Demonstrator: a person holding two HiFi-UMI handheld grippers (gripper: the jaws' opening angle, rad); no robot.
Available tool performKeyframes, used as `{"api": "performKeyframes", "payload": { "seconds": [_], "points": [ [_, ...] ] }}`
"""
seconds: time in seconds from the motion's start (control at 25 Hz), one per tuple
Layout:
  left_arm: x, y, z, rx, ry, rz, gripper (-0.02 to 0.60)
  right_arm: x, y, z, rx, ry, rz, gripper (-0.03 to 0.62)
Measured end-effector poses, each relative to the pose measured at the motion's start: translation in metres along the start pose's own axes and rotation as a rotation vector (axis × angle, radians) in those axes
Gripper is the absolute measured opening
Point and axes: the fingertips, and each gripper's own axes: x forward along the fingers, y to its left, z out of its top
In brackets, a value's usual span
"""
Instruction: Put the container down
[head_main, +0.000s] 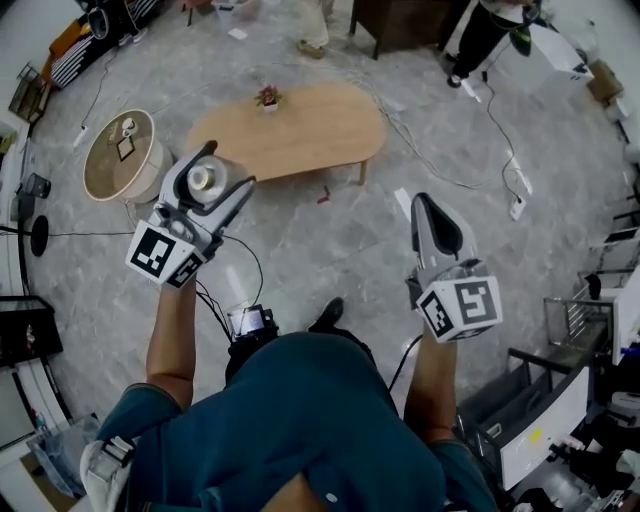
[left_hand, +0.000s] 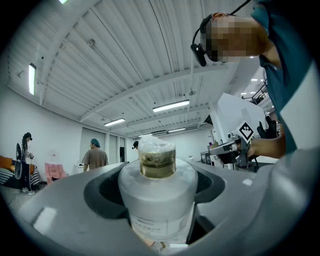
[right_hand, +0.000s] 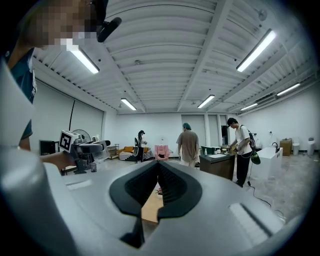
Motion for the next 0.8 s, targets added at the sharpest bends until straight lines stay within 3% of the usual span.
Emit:
{"api": "performKeyframes", "payload": {
  "seconds": [0.36,0.8],
  "points": [
    [0.053,-0.015,0.003,0.016,0.004,0.052,0.334,0.004,-0.065,-0.006,0.014,-0.005,0.033,0.011],
    [0.121,0.002,-0.021,-0.006,0.018,-0.012,0.334,0.033,-0.106,-0.017,0.019,0.035,-0.002,0.011]
  ]
}}
